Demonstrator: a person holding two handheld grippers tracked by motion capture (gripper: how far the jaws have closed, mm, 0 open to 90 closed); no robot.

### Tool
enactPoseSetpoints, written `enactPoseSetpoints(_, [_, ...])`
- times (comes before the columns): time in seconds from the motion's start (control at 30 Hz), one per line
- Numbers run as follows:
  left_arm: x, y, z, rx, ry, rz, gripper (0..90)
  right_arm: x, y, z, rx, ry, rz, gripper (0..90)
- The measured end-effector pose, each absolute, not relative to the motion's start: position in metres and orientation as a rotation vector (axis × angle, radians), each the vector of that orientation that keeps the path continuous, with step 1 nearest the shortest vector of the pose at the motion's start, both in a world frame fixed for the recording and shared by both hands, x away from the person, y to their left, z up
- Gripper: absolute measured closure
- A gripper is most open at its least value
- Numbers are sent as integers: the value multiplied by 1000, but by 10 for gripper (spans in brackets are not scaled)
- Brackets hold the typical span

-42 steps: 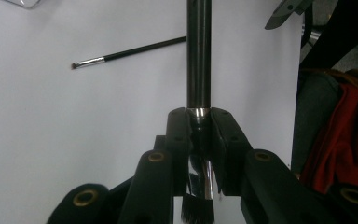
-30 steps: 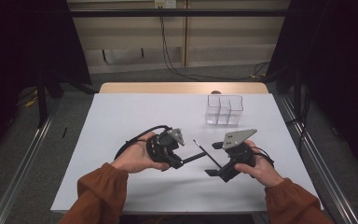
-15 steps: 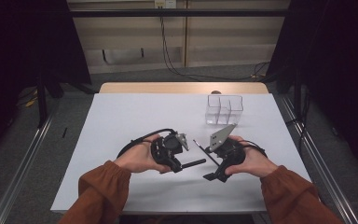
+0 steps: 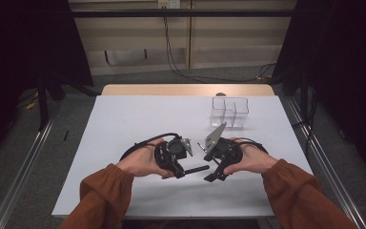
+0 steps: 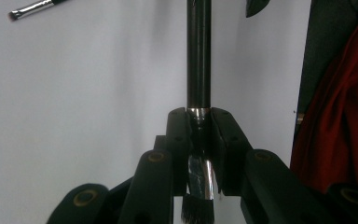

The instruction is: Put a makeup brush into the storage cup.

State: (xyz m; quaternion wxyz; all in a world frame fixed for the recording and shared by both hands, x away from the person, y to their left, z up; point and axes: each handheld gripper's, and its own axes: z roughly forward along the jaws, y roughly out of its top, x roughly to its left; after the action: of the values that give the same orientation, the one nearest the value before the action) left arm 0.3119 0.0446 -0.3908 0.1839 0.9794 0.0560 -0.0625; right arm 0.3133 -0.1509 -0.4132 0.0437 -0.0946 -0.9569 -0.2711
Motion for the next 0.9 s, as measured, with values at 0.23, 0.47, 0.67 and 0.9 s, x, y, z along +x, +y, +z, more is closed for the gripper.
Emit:
enactPoseSetpoints(0.23, [312, 40, -395, 2770, 147, -195, 783, 316, -146, -412, -281, -2921, -734, 404])
enactPoseSetpoints(0.47, [313, 40, -395, 2771, 128, -196, 784, 316, -142, -414, -233, -2919, -697, 555])
enactPoseSetpoints(0.67, [313, 40, -396, 2771, 129, -197, 783, 317, -138, -414, -213, -2924, -696, 666])
enactPoseSetpoints(0.9, [313, 40, -398, 2766, 133, -201, 783, 315, -135, -412, -181, -2920, -723, 756])
